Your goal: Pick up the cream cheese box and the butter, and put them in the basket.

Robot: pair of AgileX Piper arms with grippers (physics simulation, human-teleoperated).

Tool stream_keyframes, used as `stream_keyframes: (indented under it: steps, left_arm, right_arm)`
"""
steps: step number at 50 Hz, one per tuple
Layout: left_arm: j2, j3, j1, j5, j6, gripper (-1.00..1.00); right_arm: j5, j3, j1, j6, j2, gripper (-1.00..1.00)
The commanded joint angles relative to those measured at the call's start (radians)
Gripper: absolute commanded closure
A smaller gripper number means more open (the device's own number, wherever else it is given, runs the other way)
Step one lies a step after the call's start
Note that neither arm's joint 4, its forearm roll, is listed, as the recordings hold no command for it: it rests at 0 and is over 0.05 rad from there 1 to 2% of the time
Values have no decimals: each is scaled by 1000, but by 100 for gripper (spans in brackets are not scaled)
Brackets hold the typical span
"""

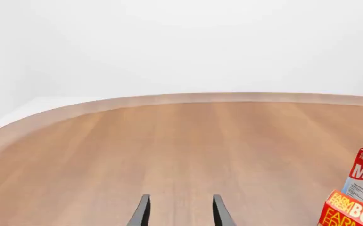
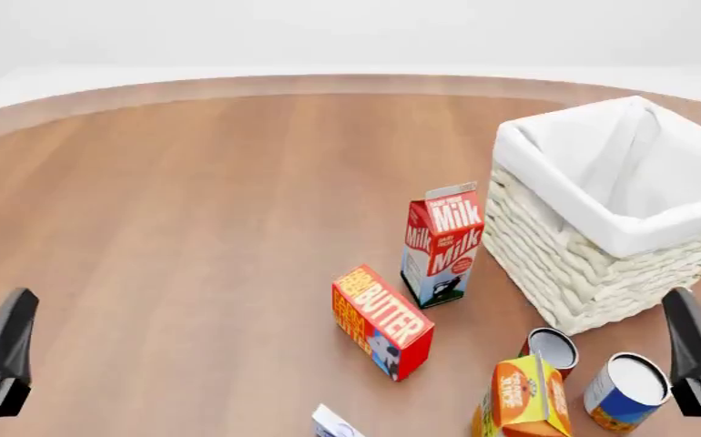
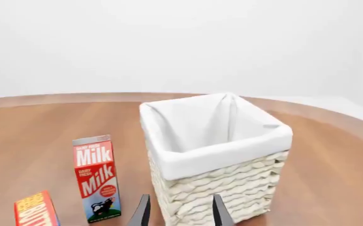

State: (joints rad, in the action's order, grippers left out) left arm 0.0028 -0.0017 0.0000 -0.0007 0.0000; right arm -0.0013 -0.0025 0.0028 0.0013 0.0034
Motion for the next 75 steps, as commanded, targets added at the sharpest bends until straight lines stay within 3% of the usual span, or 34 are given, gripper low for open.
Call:
stream_keyframes:
  steps: [1, 6, 10, 13, 16, 21, 27, 28, 30, 32, 34, 36, 38, 40, 43, 49, 57, 66, 75]
  left_arm:
    - [4, -3, 0, -1, 0, -100]
    - [4, -3, 0, -1, 0, -100]
    - [4, -3, 0, -1, 0, -100]
    - [4, -3, 0, -1, 0, -100]
    - [4, -3, 0, -1, 0, -100]
    - [4, -3, 0, -1, 0, -100]
    - [4, -3, 0, -1, 0, -100]
    - [4, -3, 0, -1, 0, -100]
    - [4, -3, 0, -1, 0, -100]
    - [4, -3, 0, -1, 0, -100]
    - [4, -3, 0, -1, 0, -100]
    - [4, -3, 0, -1, 0, -100]
    - [4, -3, 0, -1, 0, -100]
    - [4, -3, 0, -1, 0, -100]
    - [4, -3, 0, -1, 0, -100]
    - [4, -3, 0, -1, 0, -100]
    - [4, -3, 0, -1, 0, -100]
    - [4, -3, 0, -1, 0, -100]
    - [4, -3, 0, -1, 0, -100]
  right_arm:
    - [-8, -9, 16, 8, 25, -100]
    - [72, -105, 47, 11, 26, -100]
    - [95, -169, 92, -23, 70, -100]
    - [133, -296, 152, -36, 163, -100]
    - [138, -331, 175, -64, 218, -100]
    - [257, -531, 269, -75, 349, -100]
    - [328, -643, 328, -96, 432, -100]
    - [342, -665, 344, -90, 455, -100]
    - [374, -712, 369, -16, 524, -100]
    - [384, -732, 387, -34, 551, -100]
    - [414, -778, 425, 117, 650, -100]
    - [414, -815, 424, 21, 648, -100]
    - [419, -842, 454, 57, 691, -100]
    - [426, -877, 462, 2, 711, -100]
    - [459, -976, 499, -38, 802, -100]
    - [484, -1049, 525, -111, 875, -100]
    - [498, -1054, 568, -139, 963, -100]
    - [562, -1158, 608, -248, 1025, -100]
    - [611, -1208, 623, -224, 1091, -100]
